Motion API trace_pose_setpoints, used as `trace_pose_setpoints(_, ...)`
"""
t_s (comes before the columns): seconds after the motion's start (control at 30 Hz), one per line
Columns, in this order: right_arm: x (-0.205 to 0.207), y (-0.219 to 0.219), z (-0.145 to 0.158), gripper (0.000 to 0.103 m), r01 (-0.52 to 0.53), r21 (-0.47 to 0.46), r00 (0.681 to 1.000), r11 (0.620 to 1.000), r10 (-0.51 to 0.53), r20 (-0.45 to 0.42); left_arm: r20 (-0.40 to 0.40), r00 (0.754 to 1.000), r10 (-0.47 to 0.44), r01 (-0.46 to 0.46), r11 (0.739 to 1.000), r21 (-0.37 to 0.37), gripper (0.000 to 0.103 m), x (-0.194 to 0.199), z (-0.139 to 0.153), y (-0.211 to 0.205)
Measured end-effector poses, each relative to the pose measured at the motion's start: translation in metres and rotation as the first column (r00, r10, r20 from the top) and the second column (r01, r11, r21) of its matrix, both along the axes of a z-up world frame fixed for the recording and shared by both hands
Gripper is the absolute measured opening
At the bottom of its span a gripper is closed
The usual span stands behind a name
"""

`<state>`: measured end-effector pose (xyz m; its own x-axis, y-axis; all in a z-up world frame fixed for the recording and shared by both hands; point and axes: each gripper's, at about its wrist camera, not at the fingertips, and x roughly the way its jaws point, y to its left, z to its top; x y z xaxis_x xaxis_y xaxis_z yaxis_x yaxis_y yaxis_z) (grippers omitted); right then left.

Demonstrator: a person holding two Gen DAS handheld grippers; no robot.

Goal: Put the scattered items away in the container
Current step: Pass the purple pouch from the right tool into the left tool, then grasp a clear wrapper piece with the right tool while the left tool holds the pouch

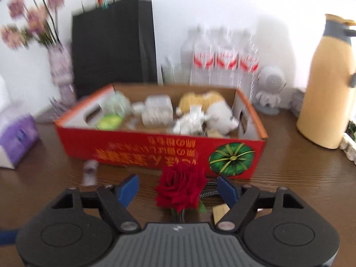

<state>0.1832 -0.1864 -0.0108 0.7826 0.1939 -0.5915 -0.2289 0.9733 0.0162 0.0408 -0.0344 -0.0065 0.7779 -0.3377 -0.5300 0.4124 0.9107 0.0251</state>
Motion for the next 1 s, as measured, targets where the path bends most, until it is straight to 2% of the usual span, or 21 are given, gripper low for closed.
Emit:
trace_pose_setpoints(0.1, 0.010, 0.006, -0.006, 0.072, 0.035, -0.055, 0.999, 0.998, -0.036, -0.012, 0.010, 0.999, 0.030, -0.030, 1.000, -0.004, 0.103, 0.007, 0.000, 0.011)
trace_pose_setpoints(0.2, 0.001, 0.004, -0.003, 0.073, 0.021, -0.019, 1.000, 1.000, -0.021, 0.022, 0.006, 0.996, 0.094, -0.094, 0.996, 0.010, 0.103, 0.032, 0.007, 0.031)
trace_pose_setpoints(0.27, -0.008, 0.005, 0.003, 0.072, 0.005, -0.018, 0.998, 1.000, -0.004, 0.068, -0.015, 0.988, 0.151, -0.151, 0.988, 0.016, 0.101, 0.059, 0.011, 0.047)
trace_pose_setpoints(0.33, -0.020, 0.009, 0.014, 0.071, -0.022, -0.010, 0.991, 1.000, 0.023, 0.135, -0.033, 0.975, 0.222, -0.221, 0.975, 0.016, 0.094, 0.080, 0.017, 0.064)
trace_pose_setpoints(0.37, -0.024, 0.012, 0.020, 0.070, -0.069, 0.014, 0.986, 0.998, 0.066, 0.152, -0.032, 0.967, 0.254, -0.254, 0.967, 0.003, 0.094, 0.084, 0.020, 0.074)
trace_pose_setpoints(0.43, -0.020, 0.029, 0.024, 0.066, -0.209, 0.054, 0.973, 0.976, 0.202, 0.114, -0.032, 0.952, 0.304, -0.305, 0.951, -0.045, 0.094, 0.084, 0.023, 0.096)
trace_pose_setpoints(0.5, -0.005, 0.056, 0.018, 0.057, -0.313, 0.063, 0.949, 0.948, 0.310, 0.054, -0.038, 0.936, 0.350, -0.352, 0.932, -0.082, 0.094, 0.074, 0.024, 0.115)
trace_pose_setpoints(0.57, 0.013, 0.084, 0.004, 0.045, -0.352, 0.043, 0.936, 0.935, 0.353, 0.001, -0.049, 0.927, 0.372, -0.376, 0.922, -0.095, 0.094, 0.066, 0.023, 0.125)
trace_pose_setpoints(0.63, 0.028, 0.104, -0.007, 0.034, -0.366, 0.003, 0.929, 0.931, 0.365, -0.064, -0.052, 0.936, 0.347, -0.351, 0.930, -0.110, 0.094, 0.053, 0.024, 0.130)
trace_pose_setpoints(0.7, 0.034, 0.113, -0.014, 0.026, -0.381, -0.001, 0.920, 0.925, 0.379, -0.104, -0.058, 0.957, 0.285, -0.290, 0.948, -0.132, 0.096, 0.045, 0.023, 0.128)
trace_pose_setpoints(0.73, 0.035, 0.112, -0.018, 0.016, -0.378, 0.014, 0.919, 0.926, 0.377, -0.117, -0.064, 0.968, 0.243, -0.250, 0.958, -0.142, 0.097, 0.043, 0.022, 0.124)
trace_pose_setpoints(0.83, 0.030, 0.099, -0.015, 0.012, -0.343, 0.053, 0.930, 0.938, 0.347, -0.120, -0.080, 0.990, 0.117, -0.129, 0.979, -0.158, 0.097, 0.037, 0.019, 0.101)
trace_pose_setpoints(0.93, 0.005, 0.079, -0.005, 0.012, -0.293, 0.025, 0.953, 0.956, 0.295, -0.068, -0.114, 0.992, 0.063, -0.074, 0.992, -0.100, 0.097, 0.034, 0.011, 0.065)
trace_pose_setpoints(1.0, -0.012, 0.049, 0.003, 0.012, -0.234, 0.050, 0.971, 0.971, 0.236, -0.043, -0.112, 0.993, 0.027, -0.034, 0.998, -0.061, 0.095, 0.028, 0.007, 0.046)
